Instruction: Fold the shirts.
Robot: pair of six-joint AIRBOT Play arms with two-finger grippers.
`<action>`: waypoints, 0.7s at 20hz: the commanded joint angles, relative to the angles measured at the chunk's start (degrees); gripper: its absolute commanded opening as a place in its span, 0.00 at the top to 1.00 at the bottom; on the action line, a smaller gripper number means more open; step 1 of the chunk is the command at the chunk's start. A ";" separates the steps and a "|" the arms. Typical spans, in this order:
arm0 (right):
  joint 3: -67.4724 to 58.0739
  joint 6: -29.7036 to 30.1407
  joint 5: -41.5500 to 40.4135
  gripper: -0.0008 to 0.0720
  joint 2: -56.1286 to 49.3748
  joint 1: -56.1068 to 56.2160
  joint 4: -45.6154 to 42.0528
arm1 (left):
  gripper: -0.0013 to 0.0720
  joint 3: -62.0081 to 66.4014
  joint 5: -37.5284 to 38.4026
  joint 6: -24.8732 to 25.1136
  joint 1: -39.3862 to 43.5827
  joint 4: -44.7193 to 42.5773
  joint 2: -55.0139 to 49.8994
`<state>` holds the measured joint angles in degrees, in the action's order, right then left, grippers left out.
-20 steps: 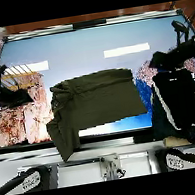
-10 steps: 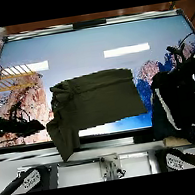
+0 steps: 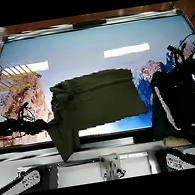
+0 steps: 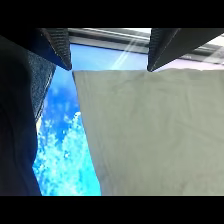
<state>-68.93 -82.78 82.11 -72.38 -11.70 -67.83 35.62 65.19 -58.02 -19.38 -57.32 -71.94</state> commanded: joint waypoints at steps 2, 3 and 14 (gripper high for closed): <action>0.11 -1.22 0.72 0.19 0.02 -0.02 -2.45 | 0.72 -0.22 -1.97 1.49 2.25 0.39 -2.84; 0.72 -1.51 1.09 0.19 0.02 -0.04 -4.02 | 0.90 -0.20 -1.79 1.51 2.25 0.42 -2.82; 10.25 -2.10 -1.07 0.19 -11.45 -1.64 -0.20 | 0.94 6.62 7.10 3.34 2.14 0.42 1.40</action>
<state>-59.33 -84.27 82.89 -81.32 -13.15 -68.64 41.01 70.37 -54.87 -17.30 -57.56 -71.85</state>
